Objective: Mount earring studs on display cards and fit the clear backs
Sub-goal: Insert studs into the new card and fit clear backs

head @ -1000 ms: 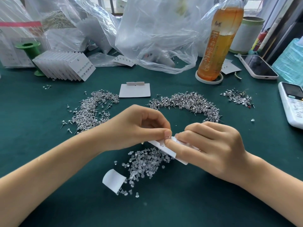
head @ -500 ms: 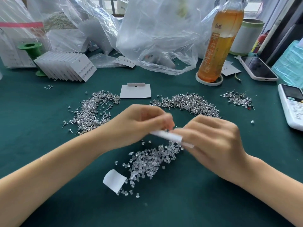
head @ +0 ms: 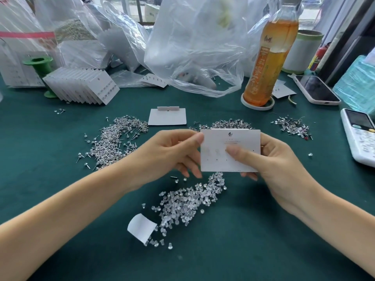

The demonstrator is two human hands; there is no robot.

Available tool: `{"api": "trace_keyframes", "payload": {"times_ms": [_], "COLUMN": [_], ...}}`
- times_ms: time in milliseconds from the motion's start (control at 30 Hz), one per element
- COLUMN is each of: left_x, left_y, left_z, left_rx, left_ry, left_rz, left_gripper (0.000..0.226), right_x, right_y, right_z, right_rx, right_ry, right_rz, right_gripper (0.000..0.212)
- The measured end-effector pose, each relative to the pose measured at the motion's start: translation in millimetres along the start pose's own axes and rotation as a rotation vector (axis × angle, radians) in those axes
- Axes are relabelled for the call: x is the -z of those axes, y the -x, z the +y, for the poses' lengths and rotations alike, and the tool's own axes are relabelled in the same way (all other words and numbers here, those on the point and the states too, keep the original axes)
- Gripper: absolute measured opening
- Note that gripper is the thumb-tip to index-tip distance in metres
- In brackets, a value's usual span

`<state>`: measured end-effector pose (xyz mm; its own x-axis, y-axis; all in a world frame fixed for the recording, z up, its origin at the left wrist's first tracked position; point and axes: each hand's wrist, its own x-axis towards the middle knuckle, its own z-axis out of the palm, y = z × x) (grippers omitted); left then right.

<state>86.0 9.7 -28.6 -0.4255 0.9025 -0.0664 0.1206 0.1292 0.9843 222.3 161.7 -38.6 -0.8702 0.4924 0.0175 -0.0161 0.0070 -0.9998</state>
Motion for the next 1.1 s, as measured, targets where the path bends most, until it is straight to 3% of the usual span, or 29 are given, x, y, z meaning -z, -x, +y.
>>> {"api": "trace_keyframes", "payload": {"times_ms": [100, 200, 300, 767, 1100], "left_x": [6, 5, -2, -8, -4], "left_y": [-3, 0, 2, -1, 0], "left_z": [-6, -12, -13, -19, -12], "left_rx": [-0.116, -0.190, -0.251, -0.243, -0.158], "left_ry": [-0.327, -0.596, -0.707, -0.659, -0.445], "left_rz": [0.122, 0.076, 0.006, 0.013, -0.022], "left_gripper": [0.015, 0.006, 0.004, 0.002, 0.007], "right_x": [2, 2, 1, 0, 1], "right_y": [-4, -5, -5, -5, -7], "right_z": [0, 1, 3, 8, 8], "right_rx": [0.022, 0.033, 0.036, 0.053, 0.064], "right_ry": [-0.044, -0.087, -0.101, -0.099, -0.103], "right_rz": [0.087, 0.145, 0.164, 0.145, 0.160], "right_gripper": [0.021, 0.021, 0.020, 0.025, 0.026]}}
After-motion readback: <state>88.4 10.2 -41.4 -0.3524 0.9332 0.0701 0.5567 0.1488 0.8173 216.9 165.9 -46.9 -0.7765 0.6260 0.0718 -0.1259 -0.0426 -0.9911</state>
